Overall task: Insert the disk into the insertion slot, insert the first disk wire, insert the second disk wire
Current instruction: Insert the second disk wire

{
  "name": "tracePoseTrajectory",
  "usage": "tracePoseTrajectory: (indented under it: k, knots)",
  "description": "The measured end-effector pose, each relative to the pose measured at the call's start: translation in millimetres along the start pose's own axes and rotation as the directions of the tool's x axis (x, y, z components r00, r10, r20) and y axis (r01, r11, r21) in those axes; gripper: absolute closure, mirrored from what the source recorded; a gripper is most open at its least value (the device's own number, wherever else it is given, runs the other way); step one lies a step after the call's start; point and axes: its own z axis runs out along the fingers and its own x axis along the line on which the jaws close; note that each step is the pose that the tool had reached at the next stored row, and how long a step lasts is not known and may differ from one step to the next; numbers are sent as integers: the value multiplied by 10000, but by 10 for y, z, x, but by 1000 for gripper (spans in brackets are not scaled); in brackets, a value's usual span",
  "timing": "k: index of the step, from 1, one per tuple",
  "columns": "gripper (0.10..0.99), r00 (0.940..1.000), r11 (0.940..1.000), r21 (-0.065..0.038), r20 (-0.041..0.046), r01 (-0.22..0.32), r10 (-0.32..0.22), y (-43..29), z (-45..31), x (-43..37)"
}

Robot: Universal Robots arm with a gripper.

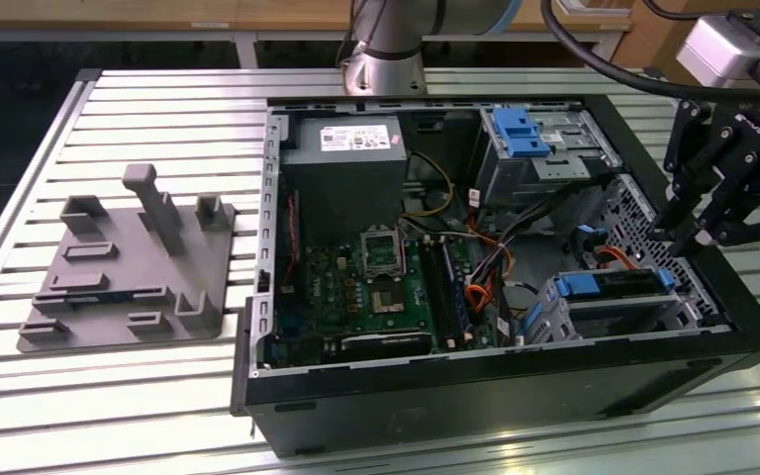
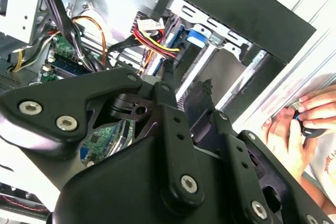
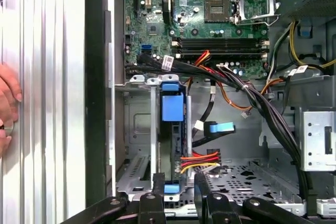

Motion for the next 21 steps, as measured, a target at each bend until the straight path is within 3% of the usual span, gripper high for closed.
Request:
tracePoseTrajectory:
  k: [3,9,12,13,15,16,18,21]
  knots:
    - [725,9999,10000,-3,-153,-3,3,2,-1,-98]
    - [725,9996,10000,0,-290,-5,5,8,-4,-336]
    - [725,9992,10000,3,-412,-7,7,11,-6,-453]
    - [725,9982,10000,26,-600,-12,14,24,-2,-500]
    - [725,9965,9999,101,-841,-13,21,43,2,-504]
    - [725,9936,9998,174,-1128,-9,28,60,2,-504]
    - [725,9905,9997,234,-1373,-4,36,80,3,-505]
    - [725,9863,9997,262,-1651,-1,44,131,17,-513]
